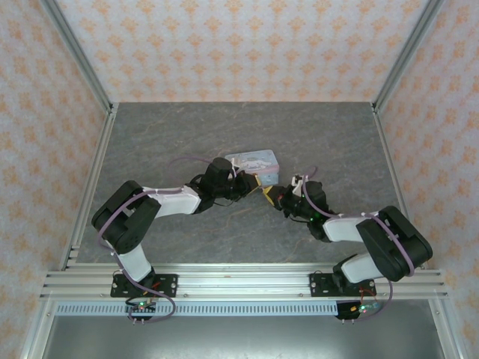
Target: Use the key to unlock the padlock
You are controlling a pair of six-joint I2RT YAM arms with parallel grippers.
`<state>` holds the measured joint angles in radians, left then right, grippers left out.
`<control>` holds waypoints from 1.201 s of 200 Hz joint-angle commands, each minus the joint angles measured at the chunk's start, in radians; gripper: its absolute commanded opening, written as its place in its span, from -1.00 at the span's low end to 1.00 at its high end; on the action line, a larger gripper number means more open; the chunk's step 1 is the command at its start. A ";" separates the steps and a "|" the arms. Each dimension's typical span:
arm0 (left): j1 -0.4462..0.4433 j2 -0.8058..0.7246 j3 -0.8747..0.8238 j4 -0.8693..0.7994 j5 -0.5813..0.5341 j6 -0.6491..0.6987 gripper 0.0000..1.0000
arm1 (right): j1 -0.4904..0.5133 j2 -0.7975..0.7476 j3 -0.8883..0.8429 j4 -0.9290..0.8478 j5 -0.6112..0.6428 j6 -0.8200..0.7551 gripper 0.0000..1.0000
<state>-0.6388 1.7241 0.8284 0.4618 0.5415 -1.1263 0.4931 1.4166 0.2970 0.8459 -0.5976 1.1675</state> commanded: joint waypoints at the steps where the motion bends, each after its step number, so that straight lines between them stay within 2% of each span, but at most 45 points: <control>1: 0.002 0.013 -0.013 0.055 0.014 -0.004 -1.00 | 0.005 -0.002 0.030 0.013 0.012 -0.005 -1.00; 240: -0.002 0.024 -0.007 0.051 0.001 0.002 -1.00 | 0.007 -0.050 0.016 -0.024 -0.011 -0.026 -1.00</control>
<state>-0.6395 1.7287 0.8230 0.4839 0.5354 -1.1259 0.4931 1.3861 0.3119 0.7986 -0.6052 1.1664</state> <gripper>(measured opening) 0.115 0.043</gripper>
